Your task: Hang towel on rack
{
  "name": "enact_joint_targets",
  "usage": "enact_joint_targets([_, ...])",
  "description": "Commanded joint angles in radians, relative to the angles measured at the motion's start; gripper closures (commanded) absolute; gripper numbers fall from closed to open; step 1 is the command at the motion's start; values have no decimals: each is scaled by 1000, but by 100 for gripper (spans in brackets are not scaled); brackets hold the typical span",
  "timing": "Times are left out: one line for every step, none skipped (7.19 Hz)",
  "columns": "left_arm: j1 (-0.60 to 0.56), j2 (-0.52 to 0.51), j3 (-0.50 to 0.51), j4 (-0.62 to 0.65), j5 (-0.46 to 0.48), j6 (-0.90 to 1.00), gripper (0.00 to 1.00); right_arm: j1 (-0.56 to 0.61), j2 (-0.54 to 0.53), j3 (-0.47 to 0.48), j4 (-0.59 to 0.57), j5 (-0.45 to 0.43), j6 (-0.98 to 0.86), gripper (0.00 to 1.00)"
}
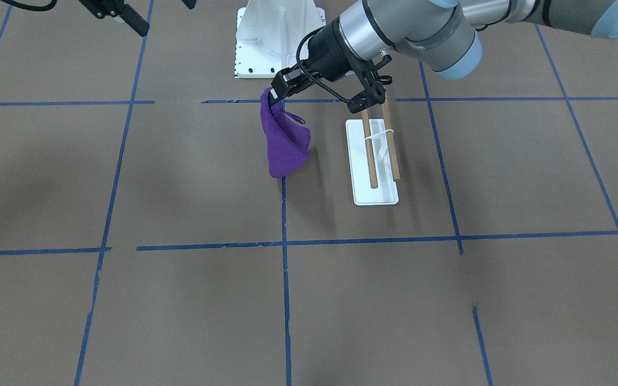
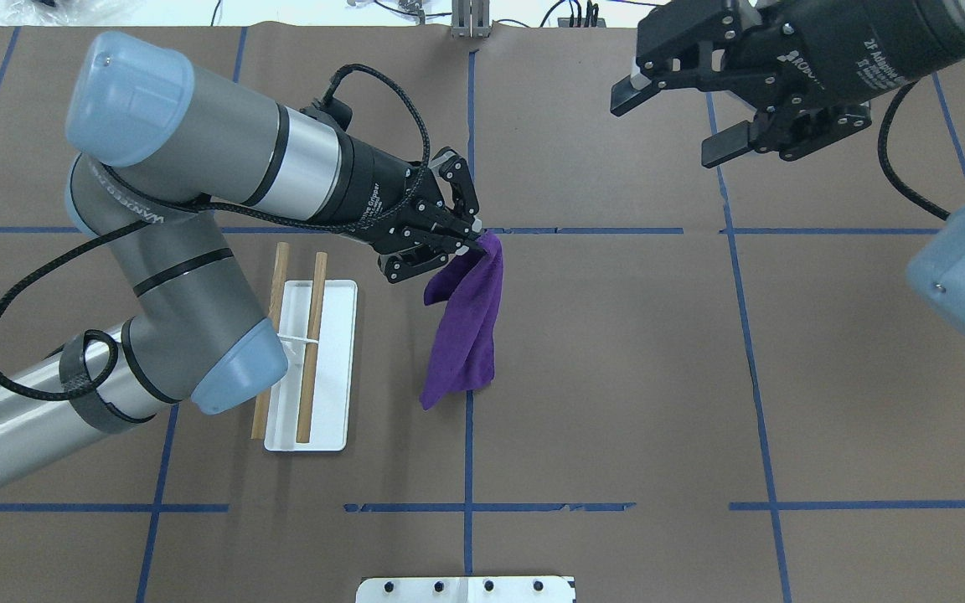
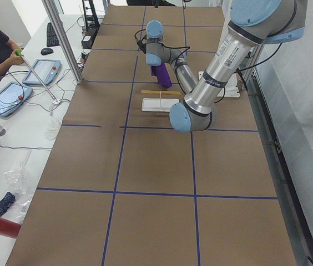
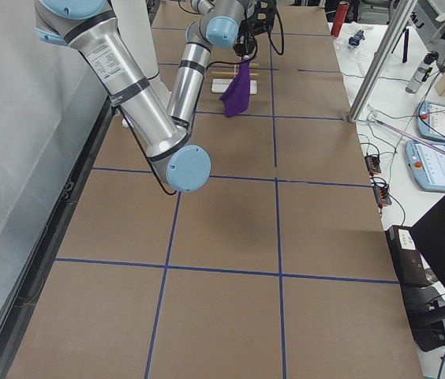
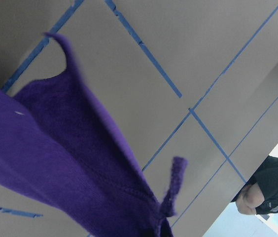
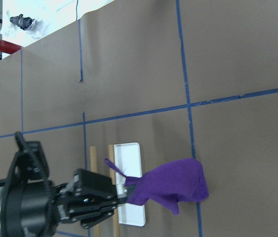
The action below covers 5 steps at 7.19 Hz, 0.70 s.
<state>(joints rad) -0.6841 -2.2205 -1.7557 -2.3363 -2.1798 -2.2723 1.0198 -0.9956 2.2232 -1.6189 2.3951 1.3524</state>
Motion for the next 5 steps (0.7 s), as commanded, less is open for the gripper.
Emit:
enact_joint_targets([-18,120,-79,0,18,28,100,61,-142,-17,-1,-37,-71,0])
enact_joint_targets([-70,166,-102,0,18,115,100,97,-196,-45,-1,-56,-154,0])
enact_joint_targets([-98,290,-163,2,18,204,100,115,-208,-86,-2,-71,-227,0])
enact_joint_targets([-135,408,-221,2,18,290,100,123,-212,-129,-2,-79,-272,0])
enact_joint_targets([-146,506,-252,0,18,362,100,132,-259,-154,-2,-118,-330,0])
